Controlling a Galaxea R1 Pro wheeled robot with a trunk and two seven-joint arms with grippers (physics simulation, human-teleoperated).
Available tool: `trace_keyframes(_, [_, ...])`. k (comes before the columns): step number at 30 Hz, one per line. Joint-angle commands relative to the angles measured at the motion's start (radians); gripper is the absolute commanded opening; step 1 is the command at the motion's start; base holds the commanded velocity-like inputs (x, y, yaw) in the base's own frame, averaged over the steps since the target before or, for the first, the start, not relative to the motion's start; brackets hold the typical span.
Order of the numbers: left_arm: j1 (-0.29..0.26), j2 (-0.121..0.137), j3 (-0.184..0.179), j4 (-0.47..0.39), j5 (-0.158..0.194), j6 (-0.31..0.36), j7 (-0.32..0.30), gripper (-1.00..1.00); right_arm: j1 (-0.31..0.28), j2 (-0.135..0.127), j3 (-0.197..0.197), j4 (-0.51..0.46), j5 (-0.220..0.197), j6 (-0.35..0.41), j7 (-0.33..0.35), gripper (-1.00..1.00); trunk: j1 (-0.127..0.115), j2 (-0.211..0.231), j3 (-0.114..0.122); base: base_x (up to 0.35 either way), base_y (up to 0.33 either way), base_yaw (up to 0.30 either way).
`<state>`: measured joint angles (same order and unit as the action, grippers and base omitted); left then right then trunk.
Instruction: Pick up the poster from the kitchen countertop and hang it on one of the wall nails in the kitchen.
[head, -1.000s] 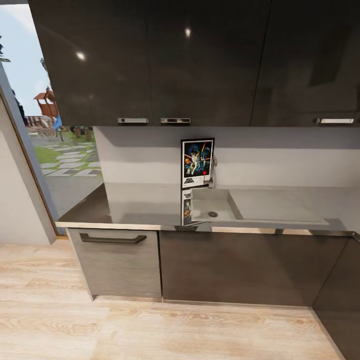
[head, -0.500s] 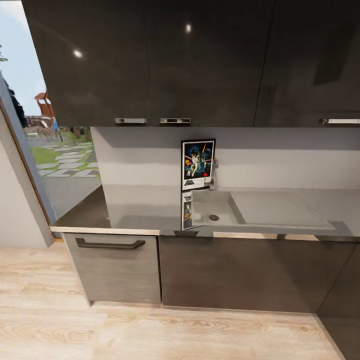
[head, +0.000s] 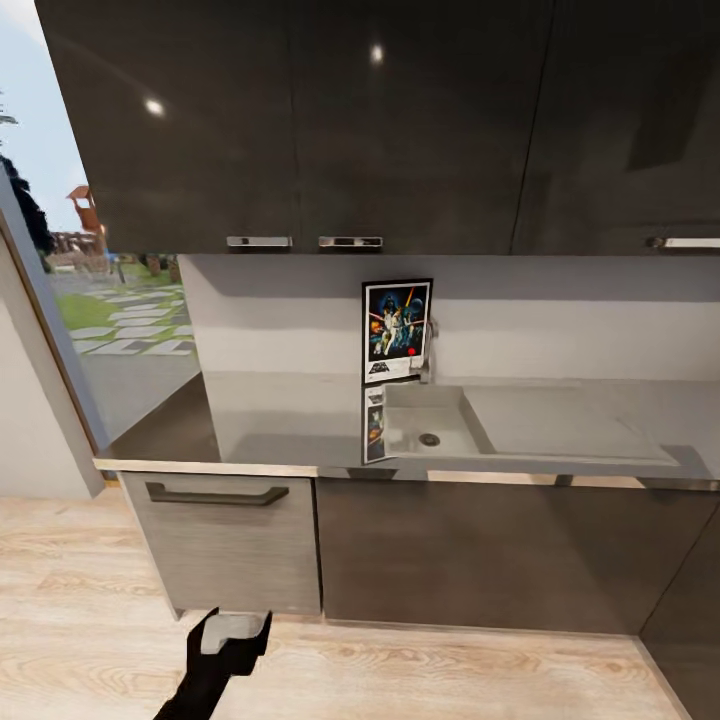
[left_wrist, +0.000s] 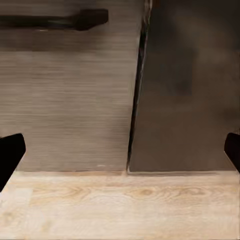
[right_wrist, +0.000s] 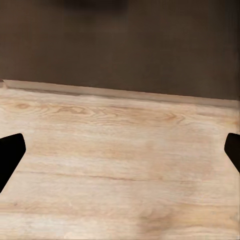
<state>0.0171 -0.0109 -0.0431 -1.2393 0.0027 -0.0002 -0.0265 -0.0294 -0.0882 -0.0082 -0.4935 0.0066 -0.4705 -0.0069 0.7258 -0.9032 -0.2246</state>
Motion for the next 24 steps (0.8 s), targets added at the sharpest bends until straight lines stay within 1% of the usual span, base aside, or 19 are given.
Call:
trace_keyframes(1, [0.000, 0.000, -0.019, -0.049, 0.000, 0.037, -0.004, 1.00, 0.000, -0.004, -0.001, -0.006, 0.001, -0.008, -0.001, 1.00, 0.000, -0.001, -0.001, 0.001, 0.000, 0.000])
trace_keyframes(4, [0.000, -0.002, -0.069, -0.171, 0.000, 0.139, -0.005, 1.00, 0.000, -0.012, -0.001, -0.020, -0.001, -0.018, -0.003, 1.00, 0.000, -0.001, -0.001, 0.000, 0.000, 0.000])
trace_keyframes(5, [0.000, -0.007, -0.090, -0.224, 0.000, 0.193, -0.006, 1.00, 0.000, -0.015, -0.003, -0.029, -0.001, -0.022, -0.006, 1.00, 0.000, -0.001, -0.001, 0.000, 0.000, 0.000])
trace_keyframes(6, [0.000, -0.015, -0.097, -0.243, 0.000, 0.213, -0.006, 1.00, 0.000, -0.016, -0.007, -0.033, -0.002, -0.023, -0.009, 1.00, 0.000, -0.001, -0.001, 0.000, 0.000, 0.000])
trace_keyframes(9, [0.000, -0.043, -0.111, -0.280, 0.000, 0.254, -0.006, 1.00, 0.002, -0.018, -0.028, -0.047, -0.003, -0.025, -0.021, 1.00, 0.000, -0.001, -0.001, 0.000, 0.000, 0.000])
trace_keyframes(12, [-0.002, -0.069, -0.118, -0.298, 0.000, 0.277, -0.006, 1.00, 0.003, -0.020, -0.053, -0.056, -0.003, -0.027, -0.031, 1.00, 0.000, -0.001, -0.001, 0.000, 0.000, 0.000])
trace_keyframes(13, [-0.010, -0.083, -0.121, -0.306, 0.000, 0.287, -0.006, 1.00, 0.004, -0.020, -0.065, -0.059, -0.003, -0.027, -0.035, 1.00, 0.000, -0.001, -0.001, 0.000, 0.000, 0.000])
trace_keyframes(14, [-0.019, -0.090, -0.123, -0.308, 0.000, 0.291, -0.006, 1.00, 0.005, -0.020, -0.069, -0.060, -0.003, -0.027, -0.036, 1.00, 0.000, -0.001, -0.001, 0.000, 0.000, 0.000])
trace_keyframes(17, [-0.068, -0.112, -0.125, -0.313, 0.000, 0.318, -0.006, 1.00, 0.006, -0.021, -0.077, -0.062, -0.003, -0.027, -0.038, 1.00, 0.000, -0.001, -0.001, 0.000, 0.000, 0.000])
trace_keyframes(18, [-0.110, -0.123, -0.125, -0.315, 0.000, 0.354, -0.006, 1.00, 0.007, -0.021, -0.080, -0.063, -0.002, -0.028, -0.039, 1.00, 0.000, -0.001, -0.001, 0.000, 0.000, 0.000])
trace_keyframes(22, [-0.197, -0.136, -0.126, -0.316, 0.000, 0.430, -0.006, 1.00, 0.007, -0.022, -0.084, -0.064, -0.002, -0.029, -0.041, 1.00, 0.000, -0.001, -0.001, 0.000, 0.000, 0.000])
trace_keyframes(23, [-0.242, -0.145, -0.126, -0.317, 0.000, 0.455, -0.006, 1.00, 0.008, -0.022, -0.085, -0.064, -0.001, -0.030, -0.041, 1.00, 0.000, -0.001, -0.001, 0.000, 0.000, 0.000])
trace_keyframes(24, [-0.263, -0.150, -0.126, -0.317, 0.000, 0.464, -0.006, 1.00, 0.008, -0.023, -0.085, -0.065, -0.001, -0.030, -0.042, 1.00, 0.000, -0.001, -0.001, 0.000, 0.000, 0.000])
